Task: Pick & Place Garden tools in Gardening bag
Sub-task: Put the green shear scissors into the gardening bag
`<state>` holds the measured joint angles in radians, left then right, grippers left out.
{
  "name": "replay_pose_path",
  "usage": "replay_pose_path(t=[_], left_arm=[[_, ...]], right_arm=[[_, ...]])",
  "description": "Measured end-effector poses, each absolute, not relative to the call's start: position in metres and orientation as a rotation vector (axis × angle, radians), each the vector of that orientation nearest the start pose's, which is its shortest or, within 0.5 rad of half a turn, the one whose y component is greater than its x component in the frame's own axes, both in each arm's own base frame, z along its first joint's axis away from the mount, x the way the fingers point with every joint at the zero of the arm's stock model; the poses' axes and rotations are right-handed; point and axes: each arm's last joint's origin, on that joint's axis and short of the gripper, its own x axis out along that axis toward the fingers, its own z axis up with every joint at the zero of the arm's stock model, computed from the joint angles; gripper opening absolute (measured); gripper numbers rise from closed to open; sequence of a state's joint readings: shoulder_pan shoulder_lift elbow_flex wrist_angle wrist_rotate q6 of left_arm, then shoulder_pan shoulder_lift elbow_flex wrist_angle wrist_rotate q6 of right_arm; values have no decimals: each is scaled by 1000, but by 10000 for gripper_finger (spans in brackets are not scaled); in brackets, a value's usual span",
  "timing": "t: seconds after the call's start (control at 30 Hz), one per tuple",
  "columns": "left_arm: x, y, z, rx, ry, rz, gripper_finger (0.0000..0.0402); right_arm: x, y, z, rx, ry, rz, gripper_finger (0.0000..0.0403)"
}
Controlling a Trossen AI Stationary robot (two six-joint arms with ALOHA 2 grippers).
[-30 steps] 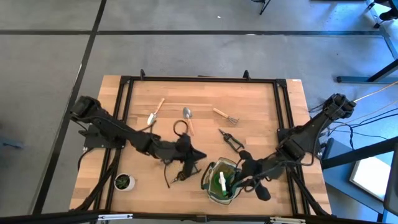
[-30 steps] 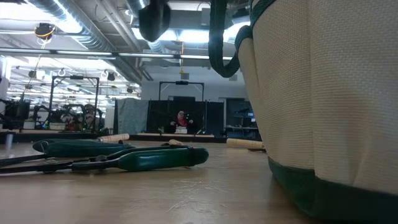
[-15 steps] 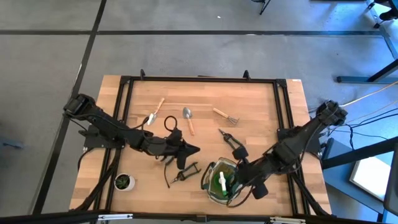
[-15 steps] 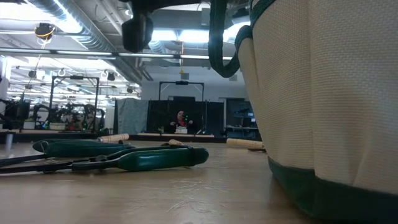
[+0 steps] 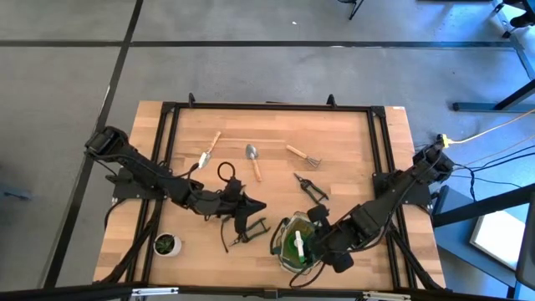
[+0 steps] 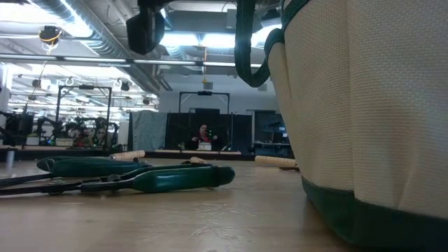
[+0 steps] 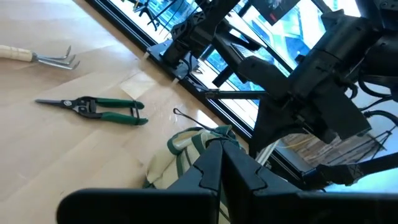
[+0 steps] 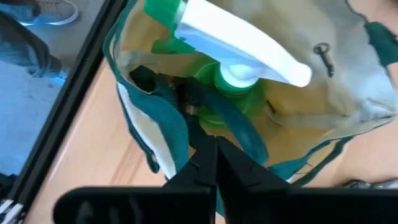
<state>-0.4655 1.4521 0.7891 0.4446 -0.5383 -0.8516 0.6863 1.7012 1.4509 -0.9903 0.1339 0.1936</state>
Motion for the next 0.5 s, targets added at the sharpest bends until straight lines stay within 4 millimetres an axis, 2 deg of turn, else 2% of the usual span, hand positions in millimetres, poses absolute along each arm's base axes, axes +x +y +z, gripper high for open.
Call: replay_pose_path(t=[0.5], left_arm=[[281,-130,242,-740,153,140,3]], right_arm=[[263,209,271,-344,1187,301,1]])
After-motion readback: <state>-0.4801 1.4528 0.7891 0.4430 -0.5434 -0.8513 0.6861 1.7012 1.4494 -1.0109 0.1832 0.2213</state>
